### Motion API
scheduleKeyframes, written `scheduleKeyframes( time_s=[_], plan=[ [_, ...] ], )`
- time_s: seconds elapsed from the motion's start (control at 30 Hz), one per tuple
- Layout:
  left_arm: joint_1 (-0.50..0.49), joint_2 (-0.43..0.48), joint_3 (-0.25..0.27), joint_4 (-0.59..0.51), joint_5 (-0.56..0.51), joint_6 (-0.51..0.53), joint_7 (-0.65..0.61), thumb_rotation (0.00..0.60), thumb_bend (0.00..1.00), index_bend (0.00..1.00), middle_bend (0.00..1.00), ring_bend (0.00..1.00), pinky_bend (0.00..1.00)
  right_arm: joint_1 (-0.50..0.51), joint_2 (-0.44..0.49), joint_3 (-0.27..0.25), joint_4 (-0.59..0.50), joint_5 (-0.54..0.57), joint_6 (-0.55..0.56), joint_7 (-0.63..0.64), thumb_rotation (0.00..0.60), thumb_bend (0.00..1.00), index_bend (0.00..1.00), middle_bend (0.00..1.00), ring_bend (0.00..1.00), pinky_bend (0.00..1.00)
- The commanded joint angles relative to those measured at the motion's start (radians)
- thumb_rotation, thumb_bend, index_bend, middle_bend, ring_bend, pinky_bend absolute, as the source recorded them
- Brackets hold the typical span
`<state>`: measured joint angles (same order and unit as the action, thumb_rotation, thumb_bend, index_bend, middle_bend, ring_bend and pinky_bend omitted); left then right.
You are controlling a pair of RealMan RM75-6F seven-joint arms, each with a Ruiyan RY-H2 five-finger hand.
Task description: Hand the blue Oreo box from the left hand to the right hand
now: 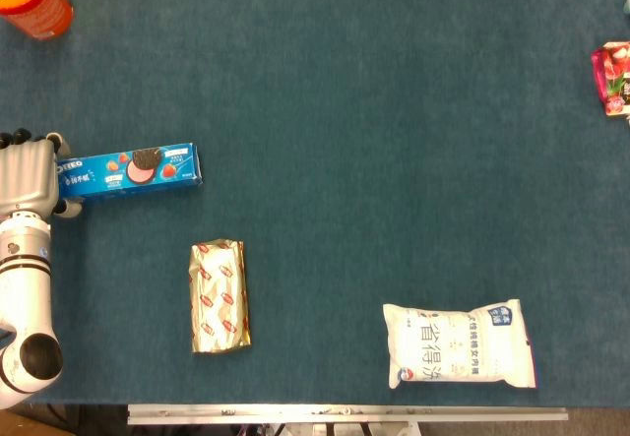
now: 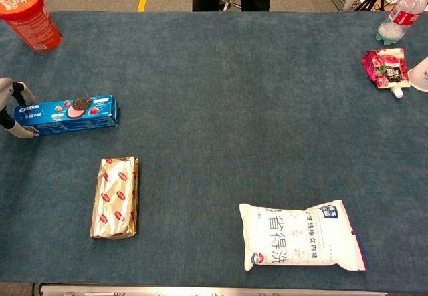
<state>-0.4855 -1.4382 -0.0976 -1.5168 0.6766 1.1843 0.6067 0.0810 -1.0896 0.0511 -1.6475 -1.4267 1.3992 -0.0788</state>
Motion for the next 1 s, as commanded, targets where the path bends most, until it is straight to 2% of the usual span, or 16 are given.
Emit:
scheduleKeyframes(
  time_s=[0.03, 0.37, 0.63, 0.83, 1.0],
  plan=[
    [0.004, -0.005, -0.001, 0.005, 0.009, 0.003, -0.006, 0.600, 0.00, 0.43, 0.43, 0.22, 0.18, 0.000, 0.000, -0.001, 0.000, 0.001, -0.001, 0.000, 0.600, 0.08, 0.33, 0.32, 0.34, 0.47],
    [0.019, -0.020, -0.004, 0.024, 0.053, 0.014, -0.031, 0.600, 0.00, 0.57, 0.58, 0.36, 0.25, -0.001, 0.001, -0.001, 0.000, 0.004, -0.004, 0.000, 0.600, 0.08, 0.33, 0.32, 0.34, 0.47],
    [0.040, -0.022, -0.008, 0.022, 0.139, 0.047, -0.087, 0.600, 0.03, 0.65, 0.68, 0.44, 0.32, 0.000, 0.001, -0.001, -0.002, 0.001, -0.002, 0.000, 0.600, 0.08, 0.34, 0.32, 0.34, 0.47],
    [0.059, 0.000, -0.014, -0.032, 0.196, 0.075, -0.125, 0.600, 0.04, 0.68, 0.71, 0.46, 0.35, -0.001, 0.002, 0.002, -0.004, -0.004, 0.006, 0.004, 0.600, 0.08, 0.34, 0.32, 0.34, 0.47],
    [0.078, 0.044, -0.020, -0.122, 0.233, 0.093, -0.156, 0.600, 0.04, 0.69, 0.71, 0.47, 0.35, 0.000, 0.003, 0.005, -0.007, -0.012, 0.015, 0.007, 0.600, 0.08, 0.34, 0.32, 0.34, 0.47]
  ],
)
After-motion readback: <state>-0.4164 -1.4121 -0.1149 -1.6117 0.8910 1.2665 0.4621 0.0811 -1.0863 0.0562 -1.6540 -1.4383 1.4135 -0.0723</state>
